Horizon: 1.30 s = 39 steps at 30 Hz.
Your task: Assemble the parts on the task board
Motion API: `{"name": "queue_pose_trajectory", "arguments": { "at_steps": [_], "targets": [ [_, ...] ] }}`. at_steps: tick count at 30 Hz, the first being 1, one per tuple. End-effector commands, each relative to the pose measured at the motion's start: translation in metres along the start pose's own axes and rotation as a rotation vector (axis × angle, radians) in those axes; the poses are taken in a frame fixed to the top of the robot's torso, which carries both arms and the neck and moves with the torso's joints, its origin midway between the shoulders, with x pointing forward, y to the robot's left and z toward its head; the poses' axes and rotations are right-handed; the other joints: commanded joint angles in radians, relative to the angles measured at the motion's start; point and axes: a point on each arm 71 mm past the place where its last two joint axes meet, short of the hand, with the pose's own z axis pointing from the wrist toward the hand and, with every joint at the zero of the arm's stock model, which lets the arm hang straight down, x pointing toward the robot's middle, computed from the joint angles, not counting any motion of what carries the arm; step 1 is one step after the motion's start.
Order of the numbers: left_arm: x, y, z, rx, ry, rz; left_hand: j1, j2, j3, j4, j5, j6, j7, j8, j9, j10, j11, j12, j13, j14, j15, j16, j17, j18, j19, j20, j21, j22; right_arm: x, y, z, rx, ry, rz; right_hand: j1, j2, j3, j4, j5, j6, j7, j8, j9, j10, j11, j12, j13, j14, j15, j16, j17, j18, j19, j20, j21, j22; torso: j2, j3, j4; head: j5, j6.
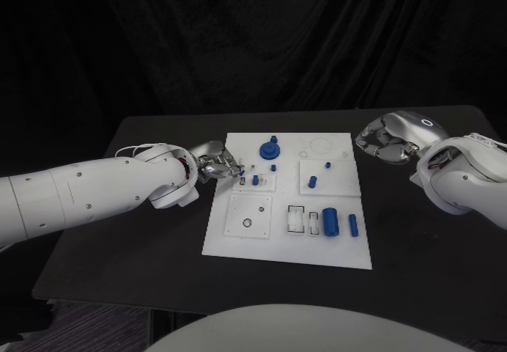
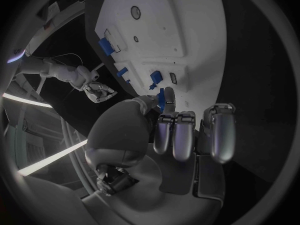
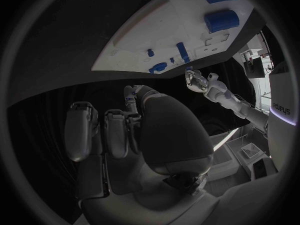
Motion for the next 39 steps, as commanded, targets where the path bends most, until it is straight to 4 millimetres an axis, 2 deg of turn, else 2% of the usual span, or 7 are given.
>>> {"name": "queue_pose_trajectory", "arguments": {
  "at_steps": [1,5,8,13,22,28,39],
  "targets": [
    [-0.001,-0.004,-0.003,0.086,-0.152,0.097,-0.001,-0.009,0.004,-0.004,-0.001,-0.005,0.000,0.004,0.006,0.106,-0.004,-0.004,0.263,0.104,-0.004,0.006,0.263,0.002,0.006,-0.005,0.005,0.211,0.001,-0.001,-0.001,0.018,0.005,0.000,-0.005,-0.006,0.004,0.000,-0.002,-0.001,0.003,-0.003,-0.001,0.083,0.006,-0.006,0.237,0.085,0.004,-0.005,0.184,0.011,0.021,0.005,-0.007,0.194,0.001,0.0010,-0.0019,-0.001,0.000],
    [0.006,-0.001,-0.006,0.100,-0.201,0.132,-0.004,-0.008,0.005,0.000,-0.001,-0.008,0.000,0.012,0.013,0.106,-0.004,-0.004,0.263,0.104,-0.004,0.006,0.263,0.001,0.010,-0.006,0.010,0.213,0.001,-0.002,-0.001,0.019,0.006,-0.001,-0.005,-0.006,0.004,0.000,-0.002,-0.001,0.003,-0.003,-0.001,0.083,0.006,-0.006,0.237,0.085,0.004,-0.005,0.184,0.011,0.021,0.005,-0.007,0.194,0.001,0.0005,-0.0020,0.003,0.000],
    [0.011,0.001,-0.007,0.107,-0.239,0.140,-0.009,-0.008,0.004,0.006,-0.004,-0.004,-0.002,0.026,0.024,0.106,-0.006,-0.004,0.263,0.104,-0.005,0.006,0.263,0.000,0.013,-0.006,0.014,0.214,0.001,-0.002,-0.001,0.019,0.006,-0.001,-0.005,-0.006,0.004,0.000,-0.002,-0.001,0.003,-0.003,-0.001,0.083,0.006,-0.006,0.237,0.085,0.004,-0.005,0.184,0.011,0.021,0.005,-0.007,0.194,0.003,-0.0011,-0.0016,0.004,0.000],
    [0.016,0.003,-0.008,0.109,-0.260,0.143,-0.015,-0.008,0.002,0.014,-0.008,0.003,-0.007,0.045,0.039,0.106,-0.010,-0.004,0.263,0.104,-0.008,0.006,0.263,0.000,0.016,-0.008,0.018,0.215,0.001,-0.001,-0.001,0.018,0.007,0.000,-0.005,-0.006,0.004,0.000,-0.002,-0.001,0.003,-0.003,-0.001,0.083,0.006,-0.006,0.237,0.085,0.004,-0.005,0.184,0.011,0.021,0.005,-0.007,0.194,0.003,-0.0004,-0.0016,0.005,0.000],
    [0.021,0.002,-0.008,0.107,-0.259,0.142,-0.022,-0.008,0.000,0.021,-0.011,0.003,-0.007,0.051,0.044,0.106,-0.010,-0.004,0.263,0.104,-0.009,0.006,0.263,0.000,0.016,-0.009,0.017,0.215,0.002,-0.001,-0.001,0.019,0.009,0.000,-0.005,-0.006,0.004,0.000,-0.002,0.001,0.003,-0.002,0.000,0.082,0.006,-0.006,0.236,0.085,0.004,-0.005,0.184,0.011,0.022,0.005,-0.007,0.194,0.003,-0.0010,0.0024,0.000,0.000],
    [0.024,0.003,-0.007,0.090,-0.234,0.145,-0.031,-0.007,-0.004,0.030,-0.014,0.002,-0.008,0.056,0.048,0.106,-0.011,-0.004,0.263,0.104,-0.010,0.006,0.263,-0.001,0.017,-0.010,0.018,0.215,0.002,-0.001,-0.001,0.018,0.010,0.000,-0.005,-0.006,0.004,0.000,-0.002,0.001,0.003,-0.002,0.000,0.082,0.006,-0.006,0.236,0.085,0.004,-0.005,0.184,0.011,0.022,0.005,-0.007,0.194,0.003,-0.0009,-0.0011,0.004,0.000],
    [0.029,0.006,-0.006,0.055,-0.180,0.153,-0.056,-0.001,-0.020,0.057,-0.016,0.008,-0.009,0.066,0.053,0.106,-0.012,-0.004,0.263,0.104,-0.012,0.006,0.263,0.000,0.015,-0.012,0.014,0.213,0.002,0.000,-0.001,0.017,0.013,0.000,-0.005,-0.006,0.004,0.000,-0.002,0.002,0.003,-0.001,0.000,0.082,0.006,-0.006,0.236,0.085,0.004,-0.005,0.184,0.011,0.022,0.005,-0.006,0.194,0.003,0.0005,-0.0010,0.005,0.000]
  ]
}}
